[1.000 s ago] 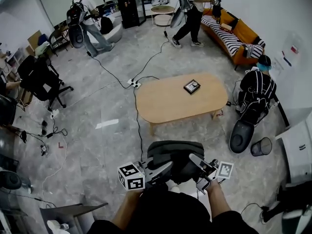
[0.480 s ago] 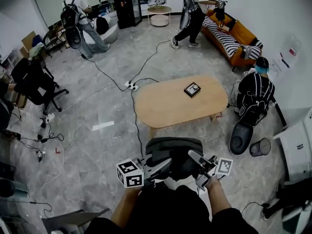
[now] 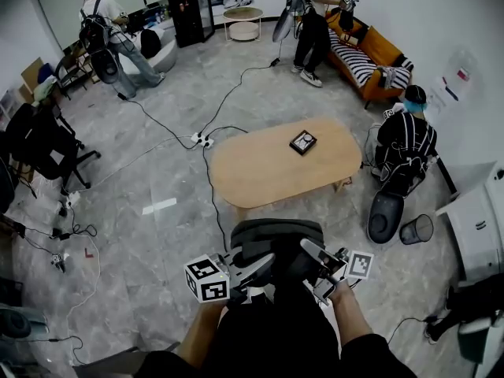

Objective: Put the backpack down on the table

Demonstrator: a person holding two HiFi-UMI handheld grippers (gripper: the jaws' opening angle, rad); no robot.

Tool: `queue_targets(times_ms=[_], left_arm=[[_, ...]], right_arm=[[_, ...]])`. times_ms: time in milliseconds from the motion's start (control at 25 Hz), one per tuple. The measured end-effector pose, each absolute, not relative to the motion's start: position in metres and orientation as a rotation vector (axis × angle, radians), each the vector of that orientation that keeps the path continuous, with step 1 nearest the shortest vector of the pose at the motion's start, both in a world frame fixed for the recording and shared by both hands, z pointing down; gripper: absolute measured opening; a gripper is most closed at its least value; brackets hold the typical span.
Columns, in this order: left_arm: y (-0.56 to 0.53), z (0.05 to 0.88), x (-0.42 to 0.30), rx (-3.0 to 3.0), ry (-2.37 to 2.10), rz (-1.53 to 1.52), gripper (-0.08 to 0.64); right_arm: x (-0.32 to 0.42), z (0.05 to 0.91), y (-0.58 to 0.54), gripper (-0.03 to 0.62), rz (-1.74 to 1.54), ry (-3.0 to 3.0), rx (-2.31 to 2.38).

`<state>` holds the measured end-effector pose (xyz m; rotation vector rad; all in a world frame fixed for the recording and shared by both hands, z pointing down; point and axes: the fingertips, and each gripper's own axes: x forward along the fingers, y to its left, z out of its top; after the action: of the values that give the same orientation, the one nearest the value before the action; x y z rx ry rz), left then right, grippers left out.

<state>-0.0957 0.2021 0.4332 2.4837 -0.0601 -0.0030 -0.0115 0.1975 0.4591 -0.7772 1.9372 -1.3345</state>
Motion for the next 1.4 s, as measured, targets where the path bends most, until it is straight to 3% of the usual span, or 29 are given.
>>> queue_targets(times_ms=[1400], left_arm=[[0.098, 0.437, 0.003, 2.435, -0.196, -0.019, 0.057]], right_arm=[[0.087, 0.462, 0.091, 0.043, -1.387, 1.964, -0.617]])
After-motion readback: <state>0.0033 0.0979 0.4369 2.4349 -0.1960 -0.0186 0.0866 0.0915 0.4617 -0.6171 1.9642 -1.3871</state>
